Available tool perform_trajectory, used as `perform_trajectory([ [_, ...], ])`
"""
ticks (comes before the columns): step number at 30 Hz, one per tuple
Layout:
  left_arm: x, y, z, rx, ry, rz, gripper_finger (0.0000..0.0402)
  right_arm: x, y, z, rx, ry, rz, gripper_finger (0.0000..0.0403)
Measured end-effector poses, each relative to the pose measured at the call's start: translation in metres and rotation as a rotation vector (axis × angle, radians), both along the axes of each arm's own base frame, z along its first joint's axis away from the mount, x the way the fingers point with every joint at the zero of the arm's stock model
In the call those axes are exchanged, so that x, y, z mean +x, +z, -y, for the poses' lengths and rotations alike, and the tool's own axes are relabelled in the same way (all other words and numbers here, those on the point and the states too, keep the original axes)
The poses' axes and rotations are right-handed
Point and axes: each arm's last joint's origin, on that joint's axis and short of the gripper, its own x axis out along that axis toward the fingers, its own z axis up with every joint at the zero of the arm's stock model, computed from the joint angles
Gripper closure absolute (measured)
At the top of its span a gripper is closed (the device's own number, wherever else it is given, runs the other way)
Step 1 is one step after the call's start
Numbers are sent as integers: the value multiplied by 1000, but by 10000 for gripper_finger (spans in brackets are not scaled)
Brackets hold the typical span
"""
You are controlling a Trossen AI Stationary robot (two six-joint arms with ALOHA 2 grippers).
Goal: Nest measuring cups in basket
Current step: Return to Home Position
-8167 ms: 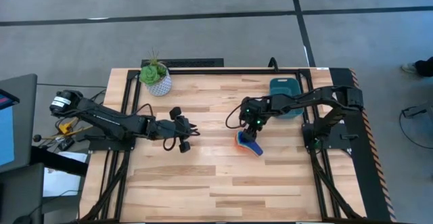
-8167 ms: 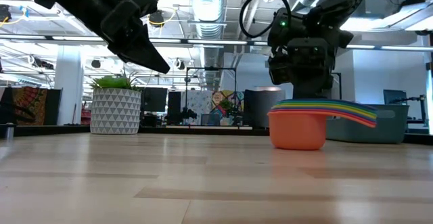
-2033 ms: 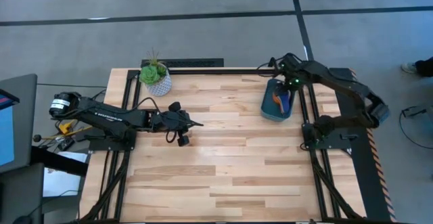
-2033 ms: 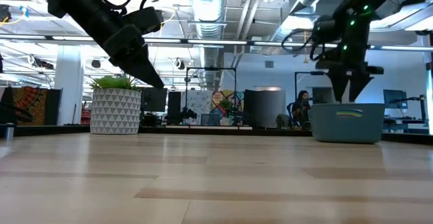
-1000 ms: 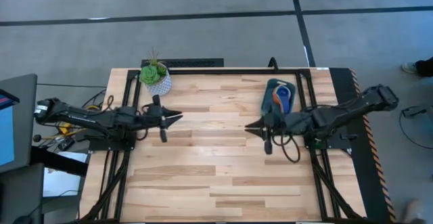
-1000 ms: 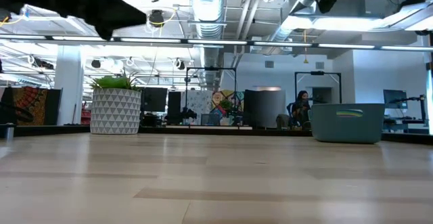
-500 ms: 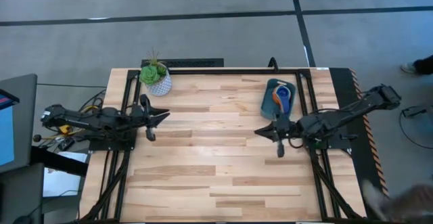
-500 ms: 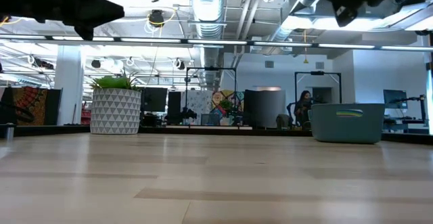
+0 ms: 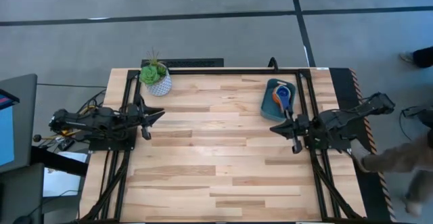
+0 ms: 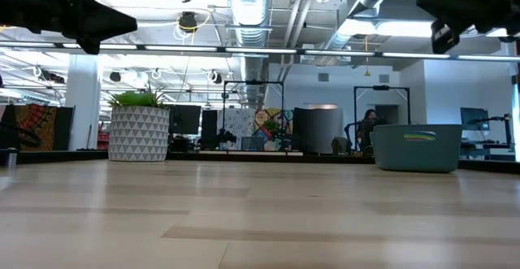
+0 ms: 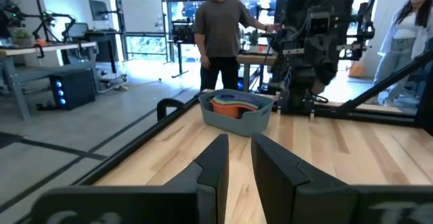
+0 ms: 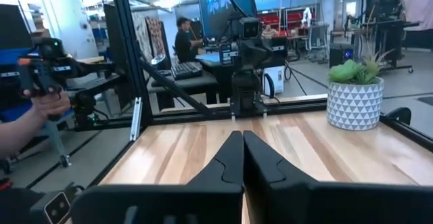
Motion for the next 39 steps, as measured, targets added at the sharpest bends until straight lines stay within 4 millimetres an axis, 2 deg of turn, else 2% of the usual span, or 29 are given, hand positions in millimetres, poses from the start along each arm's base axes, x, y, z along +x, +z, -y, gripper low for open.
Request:
perform_trajectory([
  [9,-4,-1,-1,8,5,-4,347,-15,-30,5,40,11,65,393],
  [20,-4,-4,-2,26,43,-42,347,-19,-34,8,42,-17,36,388],
  [24,-4,-4,-2,49,72,-54,347,-19,-31,15,25,-92,74,394],
  [27,-6,0,-3,67,86,-53,347,-16,-35,23,28,-145,39,394],
  [30,-8,6,-3,73,84,-55,347,-15,-36,29,36,-117,32,393],
  [39,-7,-3,-1,26,8,-116,347,-15,-41,41,39,-88,-26,391],
])
